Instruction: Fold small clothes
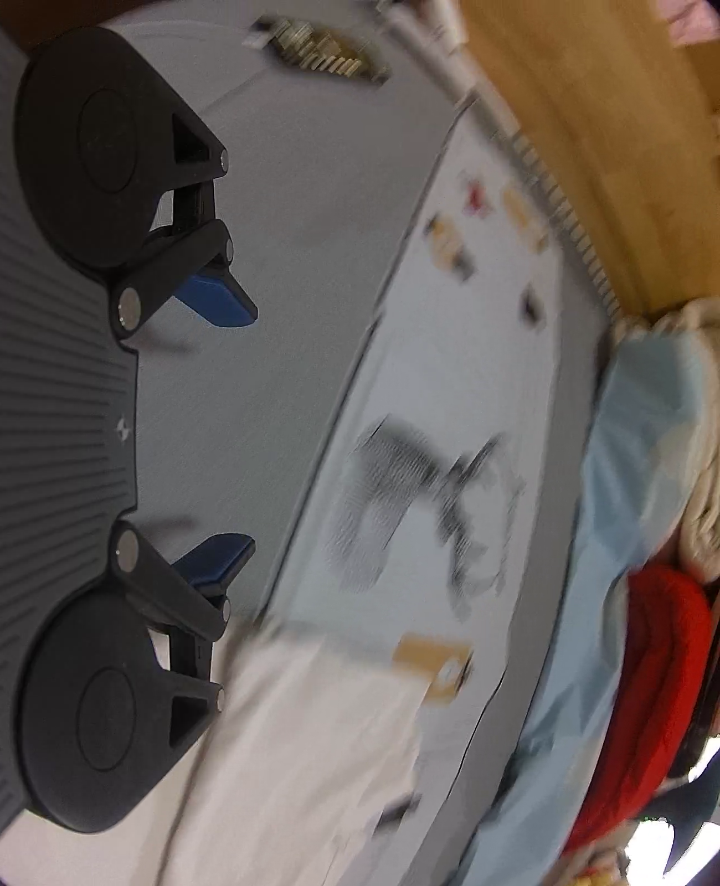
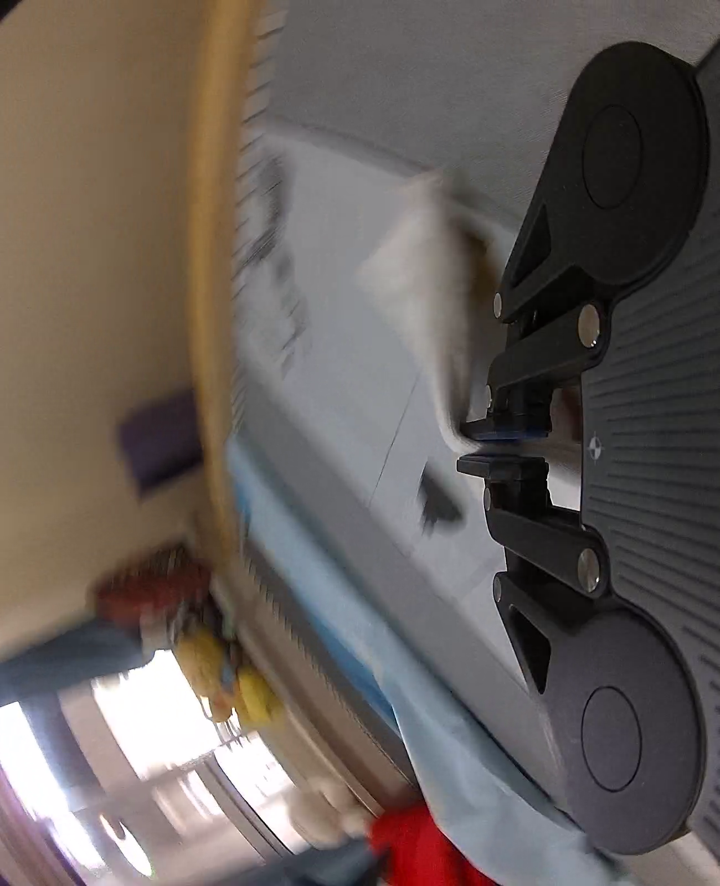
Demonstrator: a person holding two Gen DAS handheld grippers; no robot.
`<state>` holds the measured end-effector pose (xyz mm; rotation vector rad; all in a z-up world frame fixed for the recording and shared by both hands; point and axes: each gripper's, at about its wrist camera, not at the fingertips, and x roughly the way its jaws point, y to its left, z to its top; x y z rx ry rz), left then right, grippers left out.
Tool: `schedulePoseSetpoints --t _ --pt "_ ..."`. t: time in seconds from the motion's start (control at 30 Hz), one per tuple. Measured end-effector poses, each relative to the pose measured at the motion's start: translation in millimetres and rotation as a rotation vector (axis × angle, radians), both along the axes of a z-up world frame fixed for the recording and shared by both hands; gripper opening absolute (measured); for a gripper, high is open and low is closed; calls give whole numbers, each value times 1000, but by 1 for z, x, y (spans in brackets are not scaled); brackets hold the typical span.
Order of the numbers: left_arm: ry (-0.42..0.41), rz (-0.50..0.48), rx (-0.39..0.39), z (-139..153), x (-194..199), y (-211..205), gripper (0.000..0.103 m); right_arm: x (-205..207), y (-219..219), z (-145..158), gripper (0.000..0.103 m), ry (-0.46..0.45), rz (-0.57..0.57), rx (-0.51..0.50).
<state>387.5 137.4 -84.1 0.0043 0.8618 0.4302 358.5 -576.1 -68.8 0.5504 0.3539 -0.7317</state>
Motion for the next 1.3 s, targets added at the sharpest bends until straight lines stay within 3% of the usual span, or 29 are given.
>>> schedulePoseSetpoints --t 0.1,0.2,0.27,0.33,0.43,0.5,0.57,0.7,0.77,0.83,0.93,1.03,1.13,1.2,1.27,1.3 --pt "-15 57 27 1 8 16 86 19 65 39 5 -23 152 -182" --pt "-17 86 -49 4 9 30 86 29 165 70 5 -79 363 -420" --pt "-28 90 -87 7 7 35 86 27 236 77 5 -127 545 -523" --pt "-31 86 -100 9 5 36 86 23 312 68 6 -105 786 -576" --pt "-30 80 -122 9 2 39 86 13 411 18 9 99 1210 -587" --pt "-35 77 -150 10 -2 43 86 -8 442 -6 15 184 1335 -672" --pt "-37 75 -178 12 -4 46 86 -24 438 -12 40 206 1342 -663" --pt "-51 80 -226 16 -5 48 86 -19 388 8 42 213 1169 -494" --pt "-61 76 -248 19 -7 47 86 -14 356 18 43 181 1046 -346" --pt "-66 72 -251 22 -7 45 86 0 318 21 43 143 935 -110" --pt "-69 74 -242 23 -8 45 86 18 287 1 44 132 843 178" --pt "-65 111 -236 23 -7 53 86 43 283 -26 45 134 783 371" --pt "-45 188 -203 23 -8 69 86 58 301 -47 45 154 690 455" --pt "-45 227 -181 25 -10 82 86 64 313 -53 44 132 614 454" --pt "-38 256 -176 25 -12 96 86 70 329 -48 6 98 623 398" --pt "-37 269 -183 26 -13 102 86 73 340 -42 7 99 640 344"
